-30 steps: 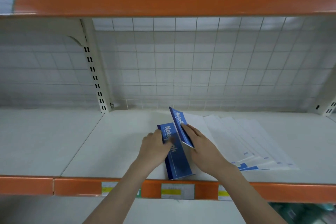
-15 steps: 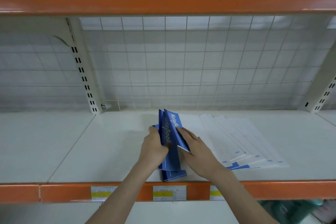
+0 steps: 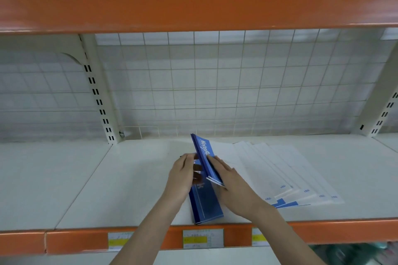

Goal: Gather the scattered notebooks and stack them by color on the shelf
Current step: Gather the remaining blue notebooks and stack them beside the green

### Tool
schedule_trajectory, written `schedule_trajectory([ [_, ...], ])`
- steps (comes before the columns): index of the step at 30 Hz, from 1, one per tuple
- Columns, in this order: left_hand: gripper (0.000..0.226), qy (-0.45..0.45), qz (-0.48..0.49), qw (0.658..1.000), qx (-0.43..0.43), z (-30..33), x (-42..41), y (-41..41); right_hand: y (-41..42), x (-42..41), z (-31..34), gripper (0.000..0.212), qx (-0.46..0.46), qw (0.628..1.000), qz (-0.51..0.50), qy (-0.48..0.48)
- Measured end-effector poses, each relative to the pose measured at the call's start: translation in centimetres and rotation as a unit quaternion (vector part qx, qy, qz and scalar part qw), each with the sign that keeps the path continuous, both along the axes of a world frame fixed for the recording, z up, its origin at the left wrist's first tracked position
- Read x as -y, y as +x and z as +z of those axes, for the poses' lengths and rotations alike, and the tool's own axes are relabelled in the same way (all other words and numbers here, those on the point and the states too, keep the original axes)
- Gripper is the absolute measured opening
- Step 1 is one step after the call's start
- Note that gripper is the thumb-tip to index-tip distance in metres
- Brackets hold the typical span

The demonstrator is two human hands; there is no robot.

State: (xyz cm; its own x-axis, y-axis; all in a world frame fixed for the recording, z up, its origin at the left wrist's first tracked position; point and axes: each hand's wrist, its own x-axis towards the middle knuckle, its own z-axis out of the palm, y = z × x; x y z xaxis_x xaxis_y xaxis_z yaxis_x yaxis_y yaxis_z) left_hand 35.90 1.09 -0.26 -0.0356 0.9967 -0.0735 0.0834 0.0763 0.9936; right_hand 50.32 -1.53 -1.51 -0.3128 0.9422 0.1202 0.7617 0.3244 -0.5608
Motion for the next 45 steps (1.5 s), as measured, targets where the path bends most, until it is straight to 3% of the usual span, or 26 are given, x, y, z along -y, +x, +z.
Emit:
schedule_trajectory([
  [1,0.021,0.049,0.008,0.990,-0.135,-0.4,-0.1,-0.4,0.1,0.0,0.1,0.062,-0.016,1.000,-0.007,-0.002],
  [3,0.022,0.087,-0.002,0.932,-0.351,-0.9,-0.1,-1.0,0.2,0.1,0.1,0.059,-0.038,0.999,-0.008,-0.014],
  [5,0.036,0.050,-0.044,0.909,-0.411,-1.4,0.1,-1.1,0.3,0.2,0.0,0.059,-0.056,0.998,-0.004,-0.022],
  [10,0.048,0.023,-0.047,0.938,-0.344,-1.6,0.2,-0.6,0.3,0.2,-0.4,0.057,-0.062,0.998,-0.001,-0.019],
  [13,0.053,-0.013,-0.013,0.976,-0.218,-1.5,-0.3,-1.0,0.2,0.2,-0.8,0.060,-0.030,0.999,0.003,-0.025],
  [16,0.040,-0.035,-0.015,0.995,-0.097,-1.5,-0.5,-1.2,0.2,0.2,-1.0,0.063,-0.009,1.000,0.006,-0.022],
  [21,0.017,-0.052,-0.034,0.997,0.044,-1.4,0.3,-0.1,-0.3,0.5,-0.5,0.067,0.030,1.000,0.007,-0.004],
  [25,0.021,-0.076,-0.009,0.993,0.094,-1.0,-0.1,-0.3,-1.0,1.2,-0.2,0.064,0.014,0.999,0.027,-0.019],
  [28,0.034,-0.110,-0.025,0.984,0.140,-0.8,-0.1,-0.6,-1.3,1.6,-0.1,0.082,0.042,0.999,0.016,-0.028],
  [30,0.026,-0.099,-0.043,0.990,0.095,-1.2,-0.1,-0.7,-1.4,1.9,-0.2,0.095,0.064,0.997,0.027,-0.035],
  [32,0.025,-0.079,-0.040,0.994,0.062,-1.7,0.1,-0.7,-1.2,1.9,-0.1,0.096,0.028,0.997,0.031,-0.061],
  [34,0.020,-0.065,-0.037,0.994,0.074,-1.9,0.2,-0.9,-1.0,1.6,0.3,0.072,-0.030,0.998,-0.002,-0.059],
  [36,0.017,-0.061,-0.033,0.995,0.075,-1.6,0.3,-1.2,-0.3,0.8,0.4,0.051,-0.022,0.994,-0.103,0.002],
  [39,0.022,-0.031,-0.045,0.995,0.088,-1.3,0.1,-2.2,1.2,0.0,1.5,0.061,-0.119,0.962,-0.243,-0.031],
  [42,0.030,0.044,-0.066,0.993,0.092,-0.7,-0.1,-2.8,1.4,-0.6,2.5,0.032,-0.295,0.924,-0.222,-0.098],
  [44,0.036,0.100,-0.067,0.988,0.098,-0.2,-0.3,-2.9,1.0,-0.7,2.8,0.015,-0.355,0.914,-0.188,-0.063],
  [45,0.038,0.119,-0.064,0.984,0.113,0.0,-0.4,-2.9,0.7,-0.8,2.9,0.017,-0.370,0.914,-0.167,-0.027],
])
